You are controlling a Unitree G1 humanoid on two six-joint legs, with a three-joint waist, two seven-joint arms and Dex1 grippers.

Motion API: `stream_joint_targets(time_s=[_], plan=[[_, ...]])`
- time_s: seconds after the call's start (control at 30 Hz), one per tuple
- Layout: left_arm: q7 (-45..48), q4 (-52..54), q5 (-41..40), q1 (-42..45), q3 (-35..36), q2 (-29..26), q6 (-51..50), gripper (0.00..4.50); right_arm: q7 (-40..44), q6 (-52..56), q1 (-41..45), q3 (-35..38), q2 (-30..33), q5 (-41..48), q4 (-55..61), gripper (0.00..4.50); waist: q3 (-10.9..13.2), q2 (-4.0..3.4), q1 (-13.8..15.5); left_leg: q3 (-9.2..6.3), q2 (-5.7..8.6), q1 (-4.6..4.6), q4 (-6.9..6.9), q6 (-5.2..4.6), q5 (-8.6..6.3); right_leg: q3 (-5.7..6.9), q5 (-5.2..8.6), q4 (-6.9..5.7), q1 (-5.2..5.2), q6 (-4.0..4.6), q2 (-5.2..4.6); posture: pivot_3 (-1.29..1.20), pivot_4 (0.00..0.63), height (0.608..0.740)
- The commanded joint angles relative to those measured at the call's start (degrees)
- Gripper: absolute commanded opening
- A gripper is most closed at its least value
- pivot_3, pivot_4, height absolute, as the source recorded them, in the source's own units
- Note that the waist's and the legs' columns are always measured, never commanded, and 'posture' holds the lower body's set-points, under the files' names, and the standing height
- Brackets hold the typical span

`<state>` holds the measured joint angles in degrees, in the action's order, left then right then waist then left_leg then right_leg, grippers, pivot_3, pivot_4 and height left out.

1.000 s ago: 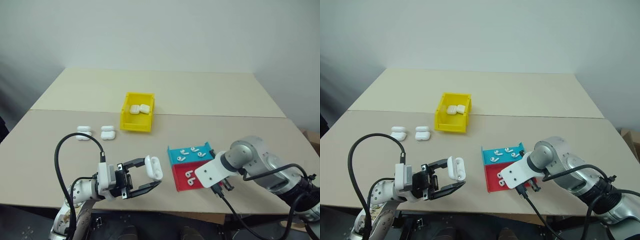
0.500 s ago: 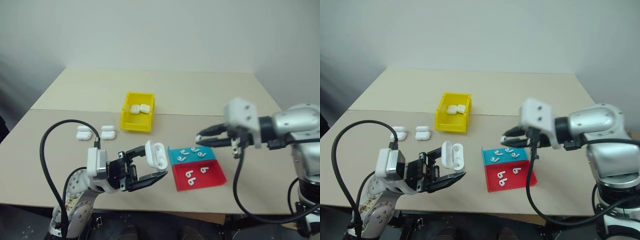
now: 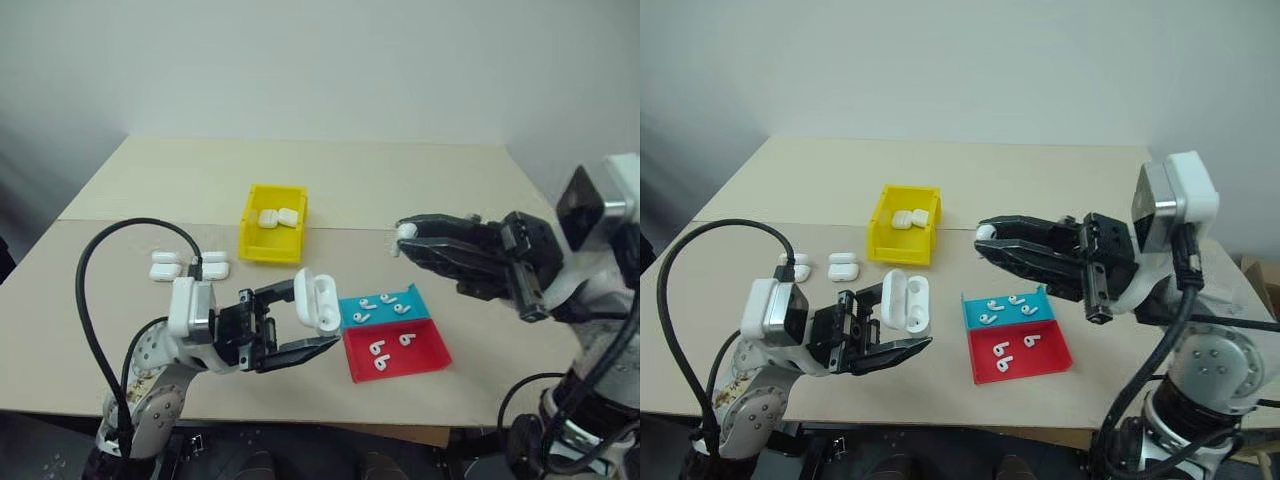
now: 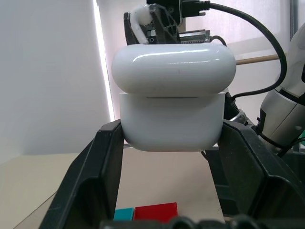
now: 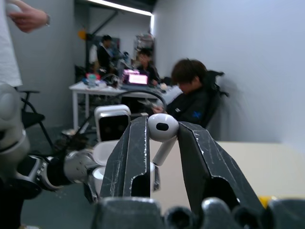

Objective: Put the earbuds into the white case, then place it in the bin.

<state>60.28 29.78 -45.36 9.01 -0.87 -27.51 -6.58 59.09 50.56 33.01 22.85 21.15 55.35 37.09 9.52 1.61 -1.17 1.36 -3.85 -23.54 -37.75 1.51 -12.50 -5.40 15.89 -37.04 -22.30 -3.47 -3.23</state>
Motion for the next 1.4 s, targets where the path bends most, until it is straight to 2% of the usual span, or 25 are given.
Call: stream_joint_targets(time_s=[0.03, 0.23, 0.43, 1.4], plan=[[0.0, 1.2, -1.1, 1.2, 0.6, 0.0, -0.5, 2.73, 0.4, -8.1, -0.1, -4.9, -1.5, -1.7, -1.3, 1.01, 0.0, 0.00, 0.0, 0.00, 0.00, -0.01, 0.00, 0.00, 0.00, 0.00, 0.00, 0.00, -0.01, 0.00, 0.00, 0.00, 0.150, 0.740], [0.1, 1.3, -0.9, 1.3, 0.4, 0.3, -0.8, 2.73, 2.6, -18.1, 0.5, -14.2, -2.0, -8.0, -6.3, 1.01, 0.0, -0.01, 0.0, 0.00, -0.01, 0.01, 0.00, 0.00, 0.00, 0.00, 0.00, -0.01, -0.01, 0.00, 0.00, 0.00, 0.150, 0.740], [-0.1, 1.6, -0.5, 0.9, 0.3, 0.6, -0.9, 2.73, 4.7, -22.9, 0.5, -18.7, -0.8, -9.9, -8.4, 1.01, 0.0, -0.01, 0.1, 0.00, -0.01, -0.01, 0.01, 0.00, 0.00, 0.01, 0.00, -0.01, -0.03, 0.00, 0.00, 0.00, 0.150, 0.740], [1.4, -0.2, 1.8, 1.5, 0.0, 1.8, 0.5, 2.73, 7.2, -34.9, -1.7, -25.6, 3.2, -17.2, -11.8, 1.01, 0.0, 0.00, 0.2, 0.00, -0.01, 0.00, 0.01, 0.00, 0.00, 0.01, 0.01, 0.01, -0.03, 0.00, 0.00, 0.00, 0.150, 0.740]])
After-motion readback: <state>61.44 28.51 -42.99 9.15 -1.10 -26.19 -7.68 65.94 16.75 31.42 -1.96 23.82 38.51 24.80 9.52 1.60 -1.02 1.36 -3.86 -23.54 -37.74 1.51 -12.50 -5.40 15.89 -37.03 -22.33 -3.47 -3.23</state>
